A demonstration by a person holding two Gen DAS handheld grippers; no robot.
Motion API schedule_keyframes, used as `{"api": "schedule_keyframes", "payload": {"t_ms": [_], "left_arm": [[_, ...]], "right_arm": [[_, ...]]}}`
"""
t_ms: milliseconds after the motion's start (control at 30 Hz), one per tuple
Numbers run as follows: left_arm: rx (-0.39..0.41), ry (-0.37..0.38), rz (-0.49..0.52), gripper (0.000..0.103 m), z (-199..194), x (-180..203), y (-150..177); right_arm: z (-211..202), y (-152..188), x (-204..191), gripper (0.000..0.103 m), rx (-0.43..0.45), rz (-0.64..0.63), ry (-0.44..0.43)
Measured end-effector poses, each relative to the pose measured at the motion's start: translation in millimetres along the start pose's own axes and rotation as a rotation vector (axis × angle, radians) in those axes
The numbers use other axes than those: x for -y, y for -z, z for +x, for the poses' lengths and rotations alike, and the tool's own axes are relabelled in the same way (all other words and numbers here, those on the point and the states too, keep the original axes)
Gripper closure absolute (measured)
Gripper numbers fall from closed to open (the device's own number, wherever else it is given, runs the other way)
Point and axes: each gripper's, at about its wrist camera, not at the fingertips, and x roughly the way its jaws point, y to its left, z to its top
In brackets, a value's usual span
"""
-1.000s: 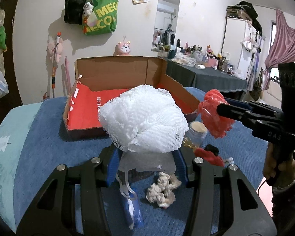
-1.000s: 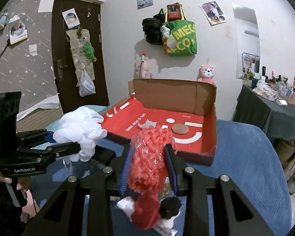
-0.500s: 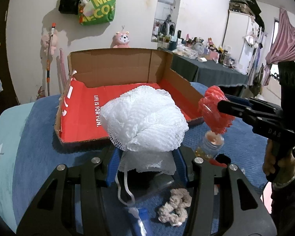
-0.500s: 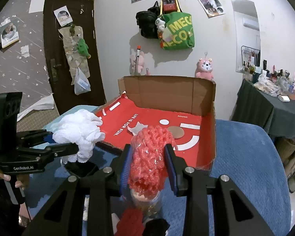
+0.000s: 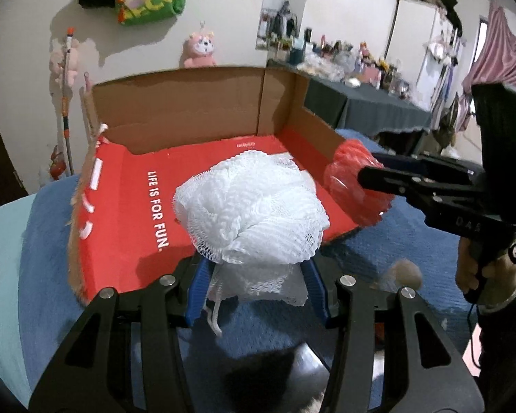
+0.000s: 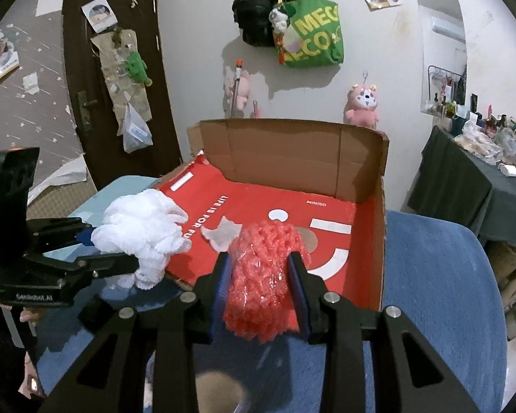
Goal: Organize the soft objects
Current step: 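Carry the white pouf and red net into the red box with both tools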
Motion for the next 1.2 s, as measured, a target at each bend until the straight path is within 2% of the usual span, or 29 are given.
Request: {"api": "schedule_keyframes", "payload": {"t_ms": [200, 533, 667, 1033, 1200], "left_arm": [[-0.091, 0.012, 0.034, 0.056, 41.5, -2.6, -18.1], [-0.209, 0.009, 0.032, 0.056, 91.1, -17.4, -30.0], [-0.213, -0.022, 0.028, 0.056, 98.6, -24.0, -32.7], [-0.256, -0.032, 0.057, 0.054, 113.6, -28.0, -39.6], [-0.247, -0.029, 0.051, 0.052, 111.8, -29.7, -38.6]], "right_arm": [[42.0, -16.8, 8.0, 0.067, -0.081, -0.012, 0.008], [95.9, -19.0, 25.7, 0.067, -0.223, 0.010, 0.026], [107.3, -17.5, 28.1, 0.066, -0.249, 0.009, 0.042], [119.8, -19.0, 33.0, 0.064, -0.289, 0.030, 0.053], [119.3, -18.9, 32.9, 0.062, -0.295, 0.027, 0.057]]}}
